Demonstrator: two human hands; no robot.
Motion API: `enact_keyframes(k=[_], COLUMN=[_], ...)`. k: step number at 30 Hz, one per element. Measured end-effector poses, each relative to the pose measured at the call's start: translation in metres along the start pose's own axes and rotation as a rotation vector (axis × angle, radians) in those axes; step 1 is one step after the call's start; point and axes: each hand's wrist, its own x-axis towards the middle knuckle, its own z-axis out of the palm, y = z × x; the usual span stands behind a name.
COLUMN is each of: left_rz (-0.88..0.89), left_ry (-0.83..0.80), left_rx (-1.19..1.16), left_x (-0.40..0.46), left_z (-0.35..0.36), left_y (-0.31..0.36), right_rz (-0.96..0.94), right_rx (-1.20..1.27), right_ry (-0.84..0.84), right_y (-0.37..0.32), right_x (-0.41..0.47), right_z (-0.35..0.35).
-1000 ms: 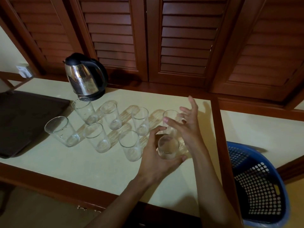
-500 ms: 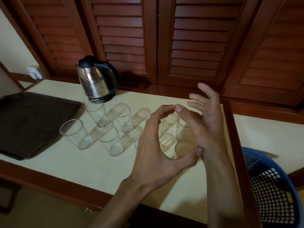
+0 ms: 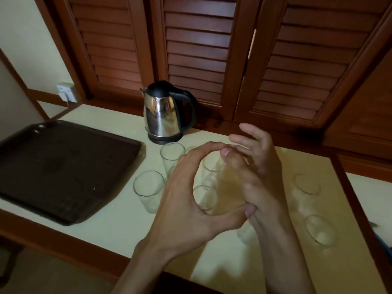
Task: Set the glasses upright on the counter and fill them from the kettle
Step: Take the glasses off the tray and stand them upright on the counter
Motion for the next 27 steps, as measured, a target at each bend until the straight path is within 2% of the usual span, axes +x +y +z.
enact_keyframes(k=[6,11,15,20,27], left_rz=[-0.035,-0.044,0.023,0.02,-0.04], left_ry=[-0.111,-0.235,-0.308,-0.319,-0.285], left_rx=[0.039,-0.074,-0.104,-0.144,-0.162], left_x=[0.015,0.033,0.045,0.057,0.073], left_z=[-0.082,-0.132,-0.155,-0.173,-0.196], left_y=[-0.042,-0.062,-0.076,-0.093,-0.104], right_rz=[0.029,-0.002,-0.048,-0.064,-0.076], right_rx=[-0.03,-0.072,-0.12,-0.19,-0.196], right_ry=[0.03,0.132,0.205,0.217,0.141], right_y=[0.005,0.007,0.005,-0.002,-0.004], right_x=[0.009,0.013,0.01,0.02,0.049], right_z=[0.083,0.134,0.156,0.171,0.2])
